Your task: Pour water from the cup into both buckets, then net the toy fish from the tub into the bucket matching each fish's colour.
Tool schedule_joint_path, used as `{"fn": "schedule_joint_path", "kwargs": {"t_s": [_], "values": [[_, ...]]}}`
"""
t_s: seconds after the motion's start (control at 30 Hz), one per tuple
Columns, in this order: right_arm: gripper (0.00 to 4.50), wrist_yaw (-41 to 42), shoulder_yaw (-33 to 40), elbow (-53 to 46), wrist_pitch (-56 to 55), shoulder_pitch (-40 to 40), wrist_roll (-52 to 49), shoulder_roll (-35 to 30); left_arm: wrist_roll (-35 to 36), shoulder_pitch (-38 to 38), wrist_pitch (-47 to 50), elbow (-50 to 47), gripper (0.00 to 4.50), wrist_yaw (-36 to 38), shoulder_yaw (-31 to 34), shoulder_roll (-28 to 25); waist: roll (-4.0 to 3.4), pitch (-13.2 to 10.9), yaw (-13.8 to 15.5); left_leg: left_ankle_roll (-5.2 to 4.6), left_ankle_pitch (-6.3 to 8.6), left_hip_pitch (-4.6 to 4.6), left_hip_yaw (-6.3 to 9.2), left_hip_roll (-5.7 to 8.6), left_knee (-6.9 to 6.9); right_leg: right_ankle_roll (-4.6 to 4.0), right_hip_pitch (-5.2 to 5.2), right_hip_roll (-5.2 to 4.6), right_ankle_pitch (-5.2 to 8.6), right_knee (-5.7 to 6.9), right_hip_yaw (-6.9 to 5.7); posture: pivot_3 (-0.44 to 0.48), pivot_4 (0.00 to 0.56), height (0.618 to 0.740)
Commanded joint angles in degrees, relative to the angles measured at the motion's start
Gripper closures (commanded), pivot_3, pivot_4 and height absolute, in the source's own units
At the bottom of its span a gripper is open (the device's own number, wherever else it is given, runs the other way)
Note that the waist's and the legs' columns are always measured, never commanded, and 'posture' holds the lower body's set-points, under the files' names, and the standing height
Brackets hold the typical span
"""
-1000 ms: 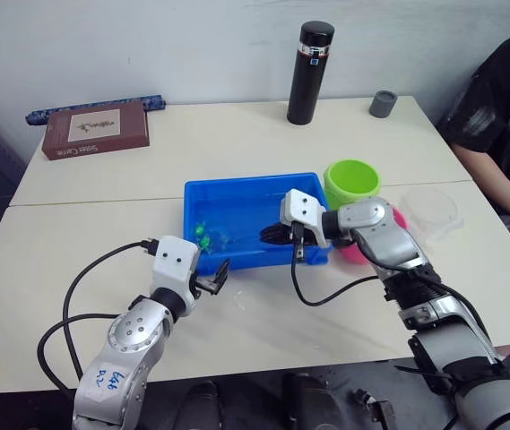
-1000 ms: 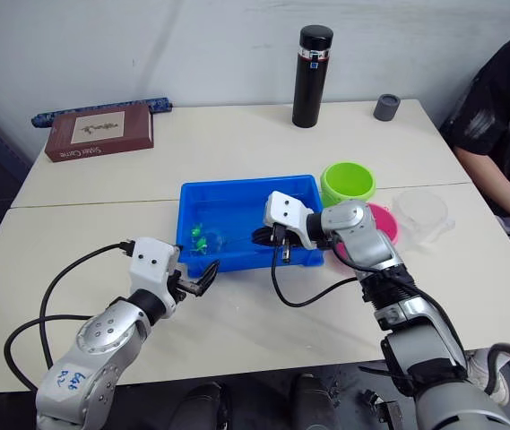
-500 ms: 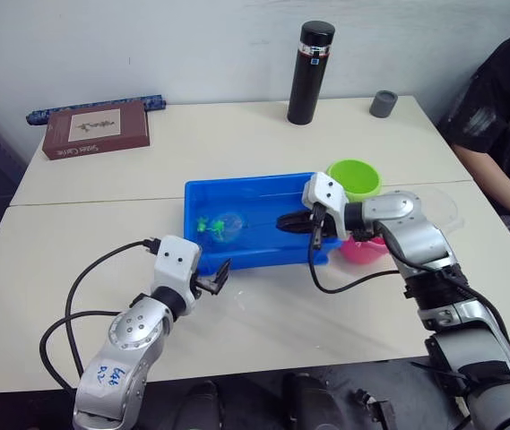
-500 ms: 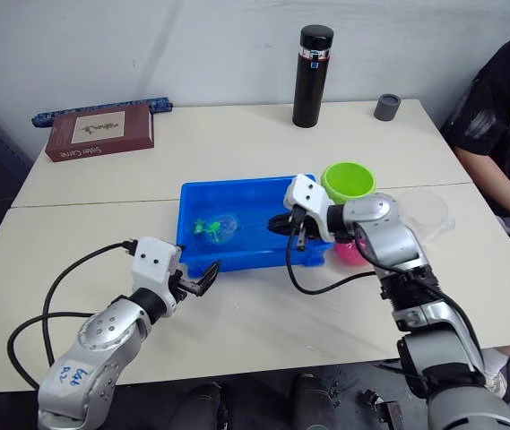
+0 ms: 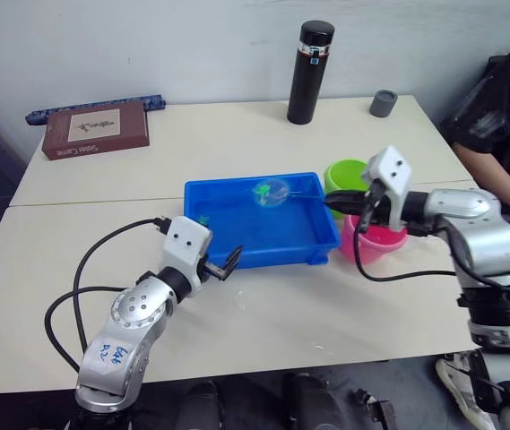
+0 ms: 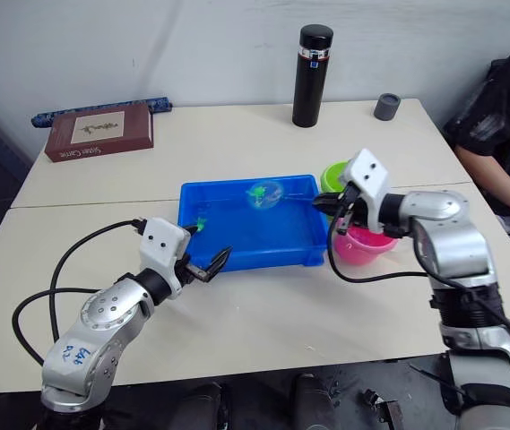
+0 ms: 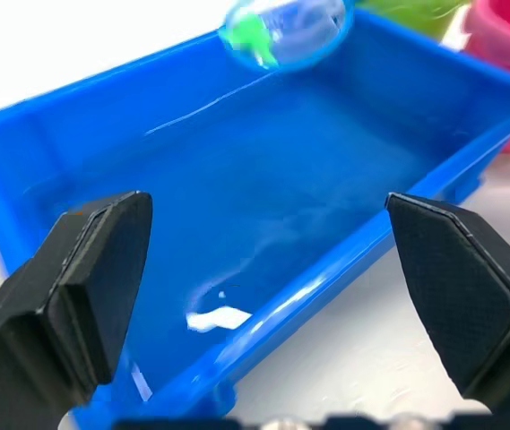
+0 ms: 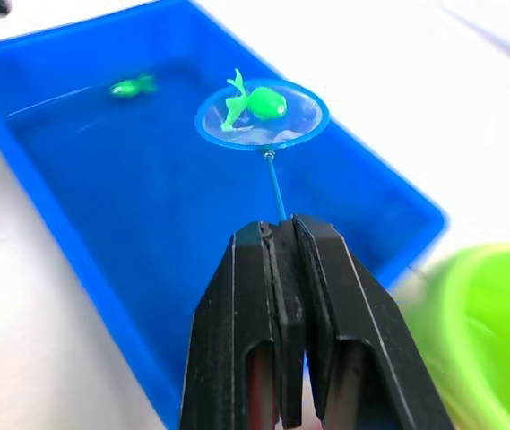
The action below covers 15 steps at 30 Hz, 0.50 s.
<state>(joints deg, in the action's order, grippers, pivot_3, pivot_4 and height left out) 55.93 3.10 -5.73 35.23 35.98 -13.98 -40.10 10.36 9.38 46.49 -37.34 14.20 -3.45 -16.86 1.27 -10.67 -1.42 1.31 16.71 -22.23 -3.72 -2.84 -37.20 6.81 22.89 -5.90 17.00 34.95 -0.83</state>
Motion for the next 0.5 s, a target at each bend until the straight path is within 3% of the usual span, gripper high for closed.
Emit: {"fn": "schedule_joint_path", "kwargs": {"t_s": [0.03, 0.27, 0.5], "values": [[4.50, -2.51, 3.67, -5.39, 2.80, -1.21, -2.33, -1.83, 1.67, 2.02, -3.03, 0.33, 0.02, 3.33, -0.88, -0.82, 0.00, 0.00, -0.02, 0.00, 0.00, -0.01, 0.00, 0.00, -0.01, 0.00, 0.00, 0.00, 0.00, -0.01, -0.01, 0.000, 0.150, 0.740], [4.50, -7.03, 9.00, -6.43, 4.78, -2.72, -3.06, -5.25, 2.92, 6.33, -6.42, 4.95, 0.02, 7.32, -1.12, -1.23, 0.00, 0.00, 0.07, -0.02, -0.01, -0.01, -0.01, 0.02, -0.03, 0.01, 0.00, 0.01, -0.01, 0.00, 0.01, 0.000, 0.150, 0.740], [4.50, -9.87, 11.81, -3.70, -0.27, -7.42, -0.94, -8.80, 3.07, 7.40, -7.19, 6.38, 0.02, 7.87, -1.41, -1.37, 0.00, 0.00, 0.24, -0.05, 0.00, -0.06, -0.03, 0.03, -0.02, 0.03, 0.00, 0.02, -0.01, -0.11, 0.02, 0.000, 0.150, 0.740]]}}
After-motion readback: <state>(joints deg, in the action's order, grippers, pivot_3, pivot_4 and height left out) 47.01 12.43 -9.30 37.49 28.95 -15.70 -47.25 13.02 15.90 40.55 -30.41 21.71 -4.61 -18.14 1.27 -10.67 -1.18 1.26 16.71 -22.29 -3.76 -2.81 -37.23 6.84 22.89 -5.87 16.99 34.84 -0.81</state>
